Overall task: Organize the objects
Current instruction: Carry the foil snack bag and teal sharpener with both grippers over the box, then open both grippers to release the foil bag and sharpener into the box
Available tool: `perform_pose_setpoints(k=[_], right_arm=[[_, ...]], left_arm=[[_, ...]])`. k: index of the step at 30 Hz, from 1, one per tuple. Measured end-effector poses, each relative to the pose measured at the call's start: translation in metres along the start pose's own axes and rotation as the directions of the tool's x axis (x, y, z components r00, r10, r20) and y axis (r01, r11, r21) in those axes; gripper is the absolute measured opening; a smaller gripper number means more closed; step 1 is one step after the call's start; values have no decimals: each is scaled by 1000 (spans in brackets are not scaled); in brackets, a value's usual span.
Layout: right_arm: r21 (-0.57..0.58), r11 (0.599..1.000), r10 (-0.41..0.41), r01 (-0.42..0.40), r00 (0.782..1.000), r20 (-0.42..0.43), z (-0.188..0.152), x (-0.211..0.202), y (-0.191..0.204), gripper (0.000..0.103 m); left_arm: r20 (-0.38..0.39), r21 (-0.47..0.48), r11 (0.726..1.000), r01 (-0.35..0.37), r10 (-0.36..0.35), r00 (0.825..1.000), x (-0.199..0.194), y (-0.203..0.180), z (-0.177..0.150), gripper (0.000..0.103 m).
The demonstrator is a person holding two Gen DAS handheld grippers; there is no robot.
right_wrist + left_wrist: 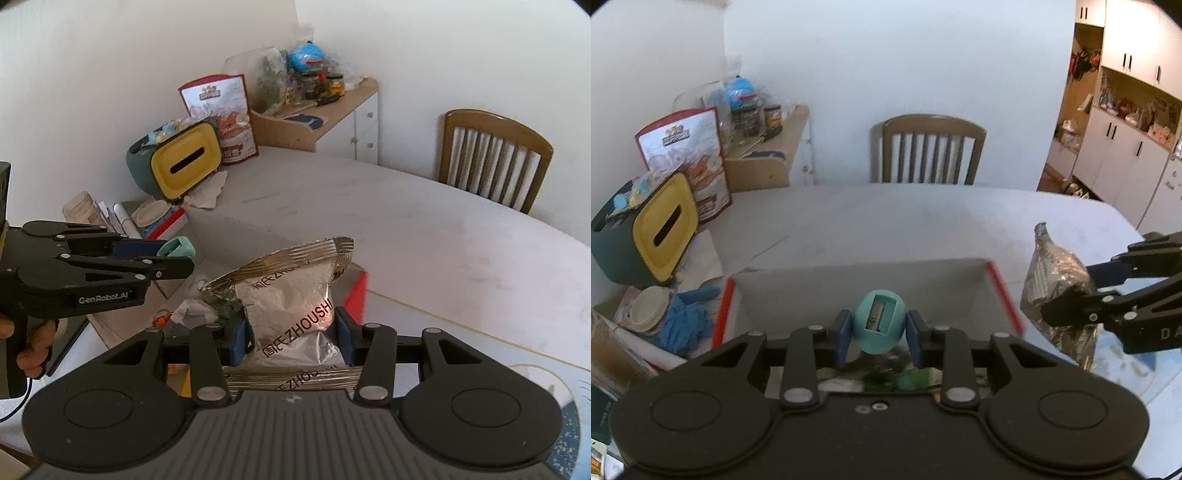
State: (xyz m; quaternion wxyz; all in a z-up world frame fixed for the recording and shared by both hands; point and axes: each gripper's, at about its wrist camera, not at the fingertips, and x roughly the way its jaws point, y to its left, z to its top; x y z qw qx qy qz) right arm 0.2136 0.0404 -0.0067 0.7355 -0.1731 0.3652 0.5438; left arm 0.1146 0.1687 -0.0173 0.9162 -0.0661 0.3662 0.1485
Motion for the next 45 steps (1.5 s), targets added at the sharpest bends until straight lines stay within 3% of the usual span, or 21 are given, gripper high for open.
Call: perform_pose_setpoints(k=[18, 36, 45], right_arm=[[-104, 994, 3, -19, 988, -154, -19, 88, 53, 47], [-149, 989, -13, -17, 980, -200, -36, 100, 68, 48], [-141, 990, -8, -15, 986, -165, -31, 87, 67, 66]], left_arm=[[-131, 50, 997, -65, 71, 989, 54, 40, -23, 30], [-262, 83, 995, -54, 74, 962, 78, 47, -36, 30], [-288, 57, 996, -65, 78, 954, 76, 50, -34, 38]])
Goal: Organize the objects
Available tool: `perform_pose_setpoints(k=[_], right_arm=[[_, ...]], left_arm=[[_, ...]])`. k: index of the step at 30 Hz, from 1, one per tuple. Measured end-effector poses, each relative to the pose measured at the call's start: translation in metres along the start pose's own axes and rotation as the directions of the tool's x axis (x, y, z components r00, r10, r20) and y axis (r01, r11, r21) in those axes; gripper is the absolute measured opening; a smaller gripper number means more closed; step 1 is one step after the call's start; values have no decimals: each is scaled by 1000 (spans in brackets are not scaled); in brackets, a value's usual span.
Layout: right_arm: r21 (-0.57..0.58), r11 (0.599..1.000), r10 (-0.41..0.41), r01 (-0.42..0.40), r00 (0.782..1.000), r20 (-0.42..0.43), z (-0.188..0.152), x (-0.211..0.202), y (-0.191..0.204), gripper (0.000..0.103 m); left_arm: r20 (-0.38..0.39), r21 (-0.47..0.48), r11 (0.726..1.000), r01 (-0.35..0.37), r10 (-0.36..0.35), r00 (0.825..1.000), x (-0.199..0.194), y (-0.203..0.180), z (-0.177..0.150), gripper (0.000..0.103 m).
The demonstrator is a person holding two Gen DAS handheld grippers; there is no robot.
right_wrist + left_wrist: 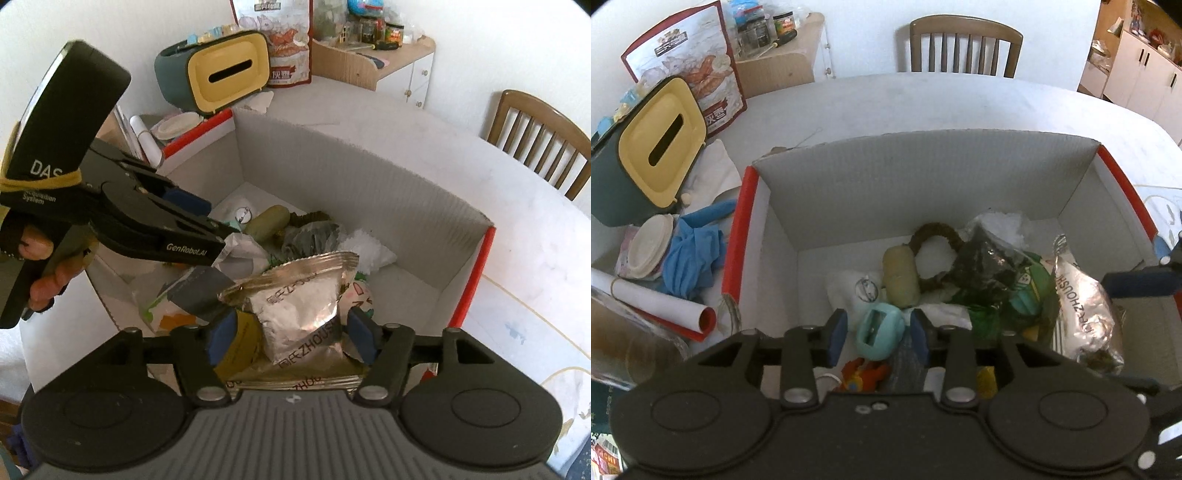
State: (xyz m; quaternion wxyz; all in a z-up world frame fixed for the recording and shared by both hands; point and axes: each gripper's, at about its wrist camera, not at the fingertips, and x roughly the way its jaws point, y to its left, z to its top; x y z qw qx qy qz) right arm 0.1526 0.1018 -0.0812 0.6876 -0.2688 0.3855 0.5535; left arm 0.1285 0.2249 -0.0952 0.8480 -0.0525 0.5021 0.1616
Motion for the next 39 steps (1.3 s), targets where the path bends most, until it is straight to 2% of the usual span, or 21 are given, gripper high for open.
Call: perform_pose_setpoints(k=[5, 13, 16, 23, 26, 33, 35, 39], right_arm=[[36, 999, 2, -3, 1000, 28, 1, -13, -5, 69], [73, 997, 19, -28, 993, 115, 0, -47, -10, 75], [81, 996, 18, -30, 989, 148, -2, -60, -12, 76], [115, 992, 23, -51, 972, 232, -7, -87, -18, 78], [130, 989, 26, -64, 961, 274, -10, -98, -21, 83], [151, 986, 14, -66, 947, 322, -18, -112, -21, 87], [157, 986, 9, -64, 945, 327, -19, -114, -21, 87], [156, 986, -5, -53, 936, 353, -24, -119, -21, 101]], left_arm=[[19, -13, 1000, 7, -7, 1000, -10, 2, -2, 47], [93, -24, 999, 42, -40, 995, -38, 0, -2, 63], [124, -10, 998, 57, -55, 991, -50, -4, -3, 64], [198, 9, 997, 81, -81, 977, -77, -10, -4, 79], [221, 21, 997, 80, -83, 972, -86, -13, -5, 84], [256, 9, 997, 76, -76, 964, -100, -14, -9, 94], [269, 7, 997, 72, -71, 961, -103, -14, -10, 100], [287, 3, 998, 61, -59, 956, -109, -14, -12, 102]])
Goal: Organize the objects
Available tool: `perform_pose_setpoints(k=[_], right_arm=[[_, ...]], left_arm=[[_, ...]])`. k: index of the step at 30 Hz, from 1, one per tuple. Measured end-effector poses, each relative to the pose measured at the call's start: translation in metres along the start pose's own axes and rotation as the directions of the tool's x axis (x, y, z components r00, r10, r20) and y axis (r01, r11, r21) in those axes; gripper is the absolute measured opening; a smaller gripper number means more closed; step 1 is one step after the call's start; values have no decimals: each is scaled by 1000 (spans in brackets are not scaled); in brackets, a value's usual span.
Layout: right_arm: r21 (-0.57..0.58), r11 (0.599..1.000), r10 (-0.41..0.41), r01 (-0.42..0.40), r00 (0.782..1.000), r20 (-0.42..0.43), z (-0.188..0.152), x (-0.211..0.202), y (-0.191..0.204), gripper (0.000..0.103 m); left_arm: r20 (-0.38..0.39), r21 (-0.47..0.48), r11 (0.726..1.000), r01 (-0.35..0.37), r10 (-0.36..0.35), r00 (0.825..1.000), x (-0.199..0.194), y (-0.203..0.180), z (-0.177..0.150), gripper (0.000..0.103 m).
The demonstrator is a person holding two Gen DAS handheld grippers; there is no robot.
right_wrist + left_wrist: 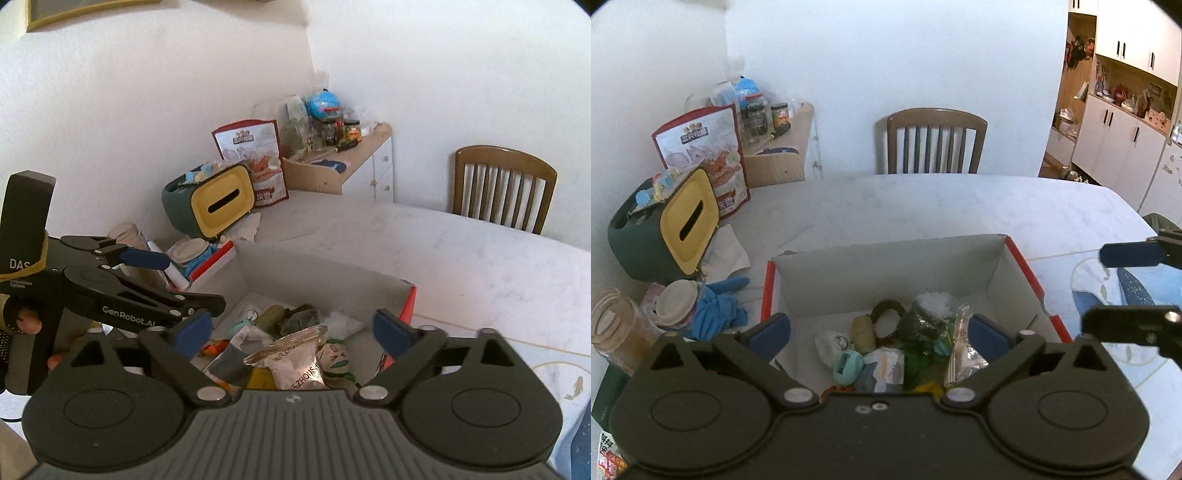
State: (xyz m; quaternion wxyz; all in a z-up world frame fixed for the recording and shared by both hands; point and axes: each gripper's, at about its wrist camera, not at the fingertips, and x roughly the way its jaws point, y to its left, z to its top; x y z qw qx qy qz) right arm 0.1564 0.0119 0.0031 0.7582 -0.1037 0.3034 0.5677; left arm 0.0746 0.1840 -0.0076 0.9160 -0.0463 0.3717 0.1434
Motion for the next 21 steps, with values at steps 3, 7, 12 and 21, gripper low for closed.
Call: perform_pose_setpoints(k=[3, 7, 12, 21], right_arm=[[-2, 1000, -2, 2, 1000, 19, -2, -5, 2, 103], [10, 1000, -5, 5, 999, 46, -4, -10, 4, 103], [15, 1000, -21, 20, 998, 63, -8, -15, 6, 103], [45, 998, -49, 46, 996, 72, -16, -18, 7, 103]], left_arm=[[8, -3, 1000, 3, -3, 1000, -3, -1, -2, 102], [26, -12, 999, 35, -34, 999, -9, 0, -4, 103], [40, -3, 999, 34, -34, 999, -14, -5, -8, 103], [74, -5, 1000, -9, 10, 997, -23, -10, -14, 103]])
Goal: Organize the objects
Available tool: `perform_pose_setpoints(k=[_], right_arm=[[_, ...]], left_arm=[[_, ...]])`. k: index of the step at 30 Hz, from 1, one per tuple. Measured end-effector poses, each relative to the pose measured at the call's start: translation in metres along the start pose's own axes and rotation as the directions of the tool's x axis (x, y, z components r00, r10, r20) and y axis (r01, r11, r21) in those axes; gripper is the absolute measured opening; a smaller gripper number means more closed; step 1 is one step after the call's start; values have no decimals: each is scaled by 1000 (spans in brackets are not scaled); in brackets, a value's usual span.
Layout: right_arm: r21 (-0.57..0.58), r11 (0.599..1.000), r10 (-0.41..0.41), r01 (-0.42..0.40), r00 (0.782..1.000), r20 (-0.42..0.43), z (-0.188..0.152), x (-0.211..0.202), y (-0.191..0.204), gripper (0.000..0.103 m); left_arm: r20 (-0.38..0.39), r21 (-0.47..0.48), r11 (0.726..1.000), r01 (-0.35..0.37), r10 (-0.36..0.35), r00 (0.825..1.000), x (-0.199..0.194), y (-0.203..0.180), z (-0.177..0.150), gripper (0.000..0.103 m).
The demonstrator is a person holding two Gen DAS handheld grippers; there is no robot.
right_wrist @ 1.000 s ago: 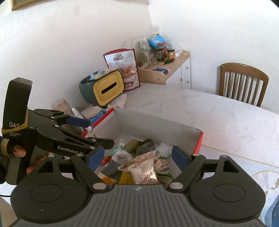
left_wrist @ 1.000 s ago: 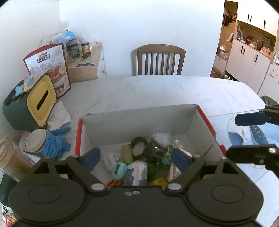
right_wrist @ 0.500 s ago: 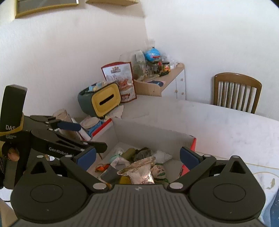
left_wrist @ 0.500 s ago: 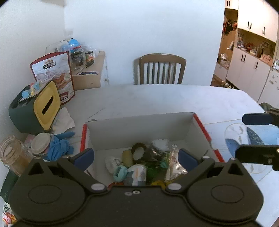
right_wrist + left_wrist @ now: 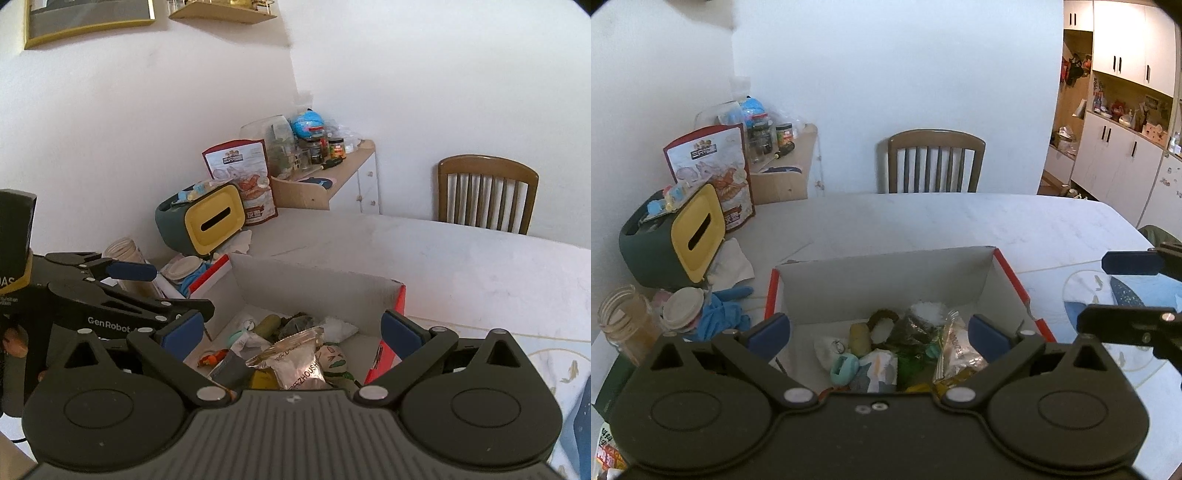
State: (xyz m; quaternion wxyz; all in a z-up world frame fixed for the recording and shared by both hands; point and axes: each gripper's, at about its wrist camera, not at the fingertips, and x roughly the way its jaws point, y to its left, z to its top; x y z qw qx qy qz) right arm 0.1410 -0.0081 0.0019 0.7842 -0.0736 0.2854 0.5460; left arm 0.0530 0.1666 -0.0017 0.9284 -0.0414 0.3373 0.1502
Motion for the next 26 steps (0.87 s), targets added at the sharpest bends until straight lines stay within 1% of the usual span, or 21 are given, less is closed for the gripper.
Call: perform_pose_setpoints(k=[11, 17, 22, 26], right_arm=[[19, 1000, -8, 8, 1000, -2, -7, 1, 0, 103], [34, 999, -12, 13, 1000, -7, -9, 2, -3, 103], [45, 999, -12, 13, 1000, -9, -12, 0, -6, 103], [50, 999, -15, 16, 1000, -7, -14, -4, -10, 103]], left_arm=[[-20, -3, 1000, -25, 24, 1000, 0, -1, -7, 103], [-22, -3, 1000, -26, 26, 999, -1, -2, -7, 103], [-26, 6, 1000, -21, 21, 999, 0, -7, -9, 103], [-23, 17, 999, -30, 30, 999, -2, -14, -10, 103]])
